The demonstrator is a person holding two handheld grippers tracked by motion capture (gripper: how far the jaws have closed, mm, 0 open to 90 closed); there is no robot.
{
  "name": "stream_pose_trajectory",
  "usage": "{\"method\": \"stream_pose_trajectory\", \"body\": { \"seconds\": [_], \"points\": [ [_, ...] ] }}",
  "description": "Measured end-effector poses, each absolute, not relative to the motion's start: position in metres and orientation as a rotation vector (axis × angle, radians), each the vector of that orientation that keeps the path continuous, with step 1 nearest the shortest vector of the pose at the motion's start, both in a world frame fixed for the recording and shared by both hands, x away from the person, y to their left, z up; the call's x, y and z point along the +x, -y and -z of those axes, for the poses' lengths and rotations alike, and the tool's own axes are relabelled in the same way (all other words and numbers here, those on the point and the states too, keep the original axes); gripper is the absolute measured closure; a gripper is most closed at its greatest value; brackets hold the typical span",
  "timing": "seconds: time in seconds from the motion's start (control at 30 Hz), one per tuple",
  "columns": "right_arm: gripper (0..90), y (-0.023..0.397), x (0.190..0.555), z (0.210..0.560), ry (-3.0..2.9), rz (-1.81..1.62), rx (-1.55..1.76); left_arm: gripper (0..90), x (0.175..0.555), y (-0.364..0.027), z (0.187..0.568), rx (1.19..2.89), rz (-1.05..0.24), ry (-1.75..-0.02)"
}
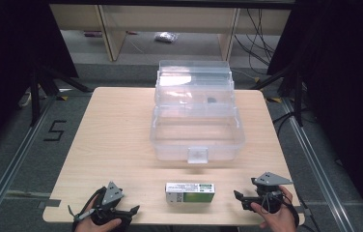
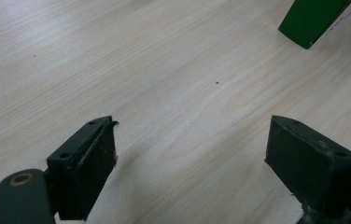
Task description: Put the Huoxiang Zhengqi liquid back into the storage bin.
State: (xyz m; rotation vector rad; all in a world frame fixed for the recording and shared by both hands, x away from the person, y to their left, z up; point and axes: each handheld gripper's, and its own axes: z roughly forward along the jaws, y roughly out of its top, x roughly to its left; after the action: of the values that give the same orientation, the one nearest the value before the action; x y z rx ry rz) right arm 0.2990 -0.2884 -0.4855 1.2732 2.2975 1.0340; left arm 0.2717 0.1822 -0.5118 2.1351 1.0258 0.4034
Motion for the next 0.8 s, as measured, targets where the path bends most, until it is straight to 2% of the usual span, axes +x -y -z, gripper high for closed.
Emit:
{"method": "stream_pose_trajectory", "body": {
  "seconds": [0.3, 0.8],
  "points": [
    [18.1, 0.287, 0.301, 0.483, -2.321, -1.042, 1.221, 15.5, 0.273, -0.183, 0.512, 2.149, -0.412, -1.029],
    [18.2, 0.272, 0.308, 0.437, -2.458, -1.114, 1.065, 15.5, 0.275, -0.187, 0.513, 2.162, -0.413, -1.047]
  ]
}}
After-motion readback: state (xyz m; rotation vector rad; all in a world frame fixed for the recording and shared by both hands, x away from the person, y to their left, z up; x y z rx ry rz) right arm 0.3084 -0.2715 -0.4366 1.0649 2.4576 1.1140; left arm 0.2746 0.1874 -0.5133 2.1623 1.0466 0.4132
